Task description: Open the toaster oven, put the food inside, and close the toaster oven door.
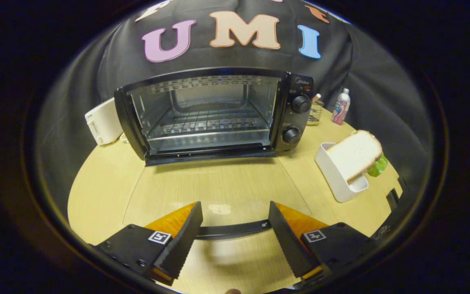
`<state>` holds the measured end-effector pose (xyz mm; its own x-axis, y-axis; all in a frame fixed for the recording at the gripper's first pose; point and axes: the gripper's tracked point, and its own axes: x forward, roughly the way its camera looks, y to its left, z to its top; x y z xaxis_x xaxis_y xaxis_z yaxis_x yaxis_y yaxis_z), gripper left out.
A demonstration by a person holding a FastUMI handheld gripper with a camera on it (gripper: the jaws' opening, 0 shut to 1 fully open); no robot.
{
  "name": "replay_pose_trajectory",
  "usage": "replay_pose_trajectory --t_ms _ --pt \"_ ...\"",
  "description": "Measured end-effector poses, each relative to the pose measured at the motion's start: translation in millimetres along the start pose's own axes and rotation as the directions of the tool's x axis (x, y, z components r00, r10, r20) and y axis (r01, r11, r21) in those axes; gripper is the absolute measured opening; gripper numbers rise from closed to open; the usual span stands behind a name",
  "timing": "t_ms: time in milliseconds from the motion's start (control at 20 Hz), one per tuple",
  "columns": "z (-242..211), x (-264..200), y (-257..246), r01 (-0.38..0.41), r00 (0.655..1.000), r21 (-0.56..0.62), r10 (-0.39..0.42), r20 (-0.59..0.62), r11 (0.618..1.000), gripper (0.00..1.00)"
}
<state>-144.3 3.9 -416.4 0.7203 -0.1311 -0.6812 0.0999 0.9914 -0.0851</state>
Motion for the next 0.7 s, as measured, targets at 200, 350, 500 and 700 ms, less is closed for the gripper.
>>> replay_pose_trajectory --t_ms 200,350,500,700 --pt "34.0 -8.7 -21.0 0.025 0.997 0.031 -0.028 0.078 0.999 1.00" --pt "70.3 -14.5 -55.3 0.070 0.986 0.101 -0.084 0.145 0.992 1.00" --pt "107.1 -19.3 -104.3 0.133 0.963 0.187 -0.171 0.209 0.973 1.00" --pt "136.1 -28.0 -181.8 0.218 0.917 0.317 -0.305 0.257 0.923 1.00"
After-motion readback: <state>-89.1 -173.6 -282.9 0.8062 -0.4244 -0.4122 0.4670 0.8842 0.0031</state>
